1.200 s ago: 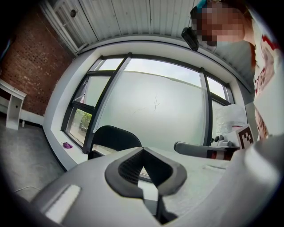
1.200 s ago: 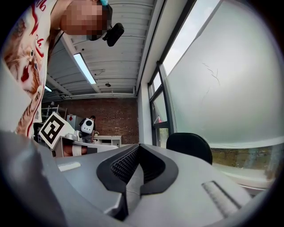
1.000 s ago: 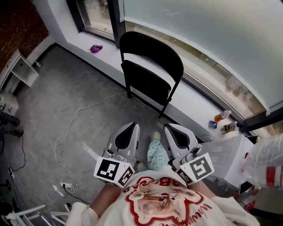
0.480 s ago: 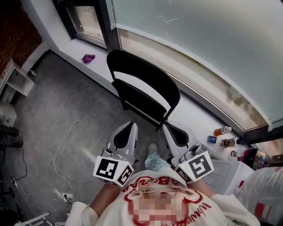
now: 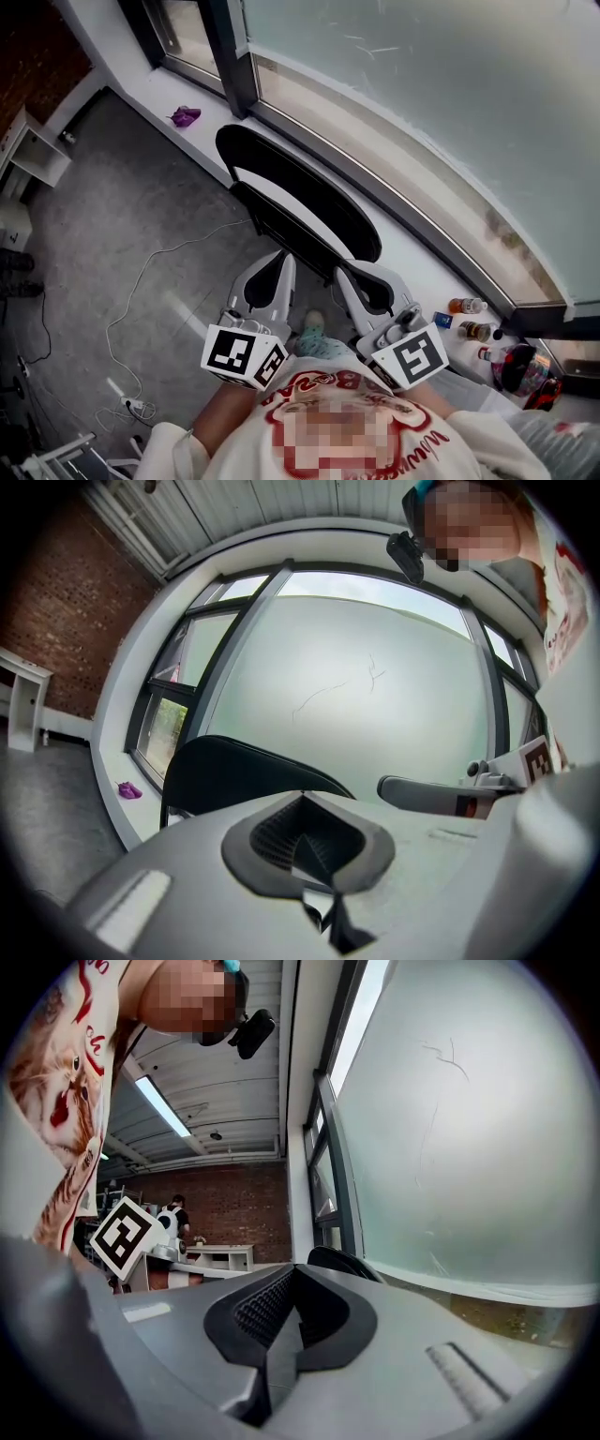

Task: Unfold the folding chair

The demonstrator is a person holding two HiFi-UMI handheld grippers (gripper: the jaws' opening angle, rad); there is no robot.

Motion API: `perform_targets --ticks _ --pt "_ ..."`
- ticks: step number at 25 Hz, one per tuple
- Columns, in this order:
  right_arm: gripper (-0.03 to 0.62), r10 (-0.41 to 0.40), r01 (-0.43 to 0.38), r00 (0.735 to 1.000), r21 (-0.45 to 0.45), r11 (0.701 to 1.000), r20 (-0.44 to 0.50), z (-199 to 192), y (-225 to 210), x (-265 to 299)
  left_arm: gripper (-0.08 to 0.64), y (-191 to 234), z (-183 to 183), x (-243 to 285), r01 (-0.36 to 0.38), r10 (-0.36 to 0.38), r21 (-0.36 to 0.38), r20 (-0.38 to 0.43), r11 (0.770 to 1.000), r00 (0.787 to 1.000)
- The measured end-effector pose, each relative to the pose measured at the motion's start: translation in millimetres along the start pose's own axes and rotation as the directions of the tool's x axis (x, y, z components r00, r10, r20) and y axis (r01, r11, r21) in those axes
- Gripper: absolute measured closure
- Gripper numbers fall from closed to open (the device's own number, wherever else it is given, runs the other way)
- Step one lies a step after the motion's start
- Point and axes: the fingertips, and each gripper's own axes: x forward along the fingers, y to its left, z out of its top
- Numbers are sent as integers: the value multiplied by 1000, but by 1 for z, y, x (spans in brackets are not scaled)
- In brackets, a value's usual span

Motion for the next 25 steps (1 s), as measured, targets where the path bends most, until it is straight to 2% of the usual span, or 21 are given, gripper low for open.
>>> perform_targets --ticks 6,12,18,25 --pt "568 -32 32 999 7 999 -19 -11 -12 13 560 14 -7 12 -13 12 -30 -27 999 1000" --pt "568 -58 59 998 28 998 -21 -20 -13 17 554 29 -10 19 -44 43 -26 -47 999 998" --pt "568 -85 87 995 30 996 -55 -42 -13 13 462 46 -31 25 -63 58 -64 -89 996 994" --pt "566 -156 160 983 37 987 -93 -75 -22 -4 398 71 -64 33 -151 131 -116 -162 982 978"
